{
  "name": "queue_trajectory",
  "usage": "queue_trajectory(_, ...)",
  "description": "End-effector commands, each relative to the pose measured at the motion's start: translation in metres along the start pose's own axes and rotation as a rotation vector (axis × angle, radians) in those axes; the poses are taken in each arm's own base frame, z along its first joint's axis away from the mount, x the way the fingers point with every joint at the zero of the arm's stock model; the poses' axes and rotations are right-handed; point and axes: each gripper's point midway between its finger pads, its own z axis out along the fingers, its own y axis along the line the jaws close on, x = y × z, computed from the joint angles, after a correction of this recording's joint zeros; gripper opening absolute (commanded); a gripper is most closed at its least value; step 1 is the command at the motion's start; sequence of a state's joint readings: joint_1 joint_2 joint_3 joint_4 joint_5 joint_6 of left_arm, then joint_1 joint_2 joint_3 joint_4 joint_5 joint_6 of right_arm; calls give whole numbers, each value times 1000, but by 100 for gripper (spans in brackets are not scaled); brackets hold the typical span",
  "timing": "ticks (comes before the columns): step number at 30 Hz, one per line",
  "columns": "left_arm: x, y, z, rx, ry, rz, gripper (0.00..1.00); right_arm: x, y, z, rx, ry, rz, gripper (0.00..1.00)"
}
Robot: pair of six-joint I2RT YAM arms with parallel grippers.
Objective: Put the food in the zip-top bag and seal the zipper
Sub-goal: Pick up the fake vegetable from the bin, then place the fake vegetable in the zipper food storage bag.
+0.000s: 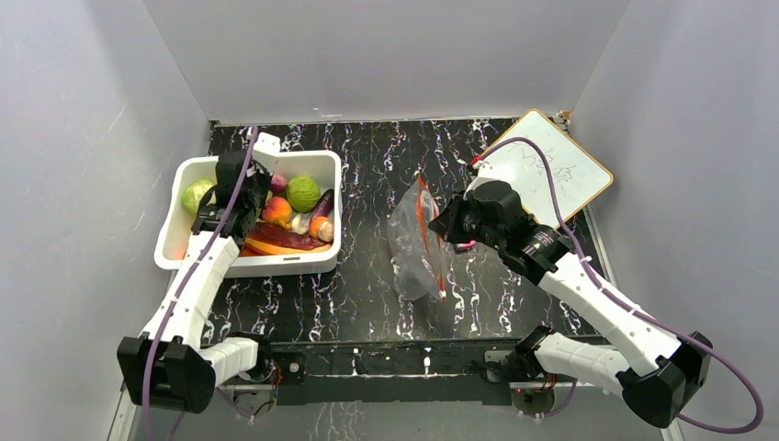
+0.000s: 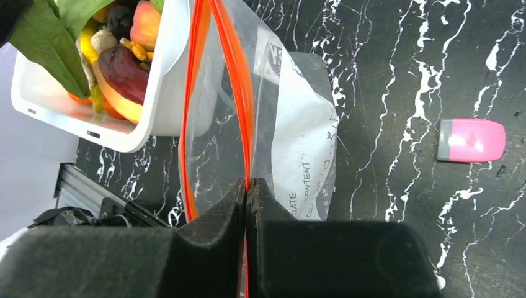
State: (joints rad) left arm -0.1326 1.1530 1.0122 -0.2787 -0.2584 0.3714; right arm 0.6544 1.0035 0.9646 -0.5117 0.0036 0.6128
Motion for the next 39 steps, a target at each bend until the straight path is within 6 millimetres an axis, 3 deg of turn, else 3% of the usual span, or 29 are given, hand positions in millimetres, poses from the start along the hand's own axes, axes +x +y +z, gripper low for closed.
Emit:
queue_trajectory(1, -34, 1, -22, 33, -152, -118, 20, -12, 16, 1, -63, -39, 26, 0)
queue_trajectory(8, -66, 11, -54, 45, -285, -192, 15, -37, 25, -3, -49, -83, 11, 0)
queue_trajectory(13, -92, 0, -80, 154, -416, -244, 14, -57, 5, -11, 79, -166, -26, 0)
queue_trajectory(16, -107, 5, -93, 166, -465, -273, 14, -61, 3, -13, 88, -187, -20, 0)
queue_trajectory(19, -129, 9, -115, 197, -558, -301, 16, -58, 16, -9, 25, -165, 2, 0)
queue_trajectory(25, -160, -13, -155, 392, -718, -377, 15, -58, 23, 3, 27, -122, 38, 0)
queue_trajectory(30, -182, -42, -188, 579, -821, -401, 12, -63, 47, 3, -83, -130, 157, 0)
queue_trajectory(35, -196, -62, -221, 740, -908, -498, 11, -61, 46, 8, -83, -138, 246, 0)
queue_trajectory(39, -201, -76, -241, 855, -948, -543, 11, -60, 63, 6, -183, -130, 338, 0)
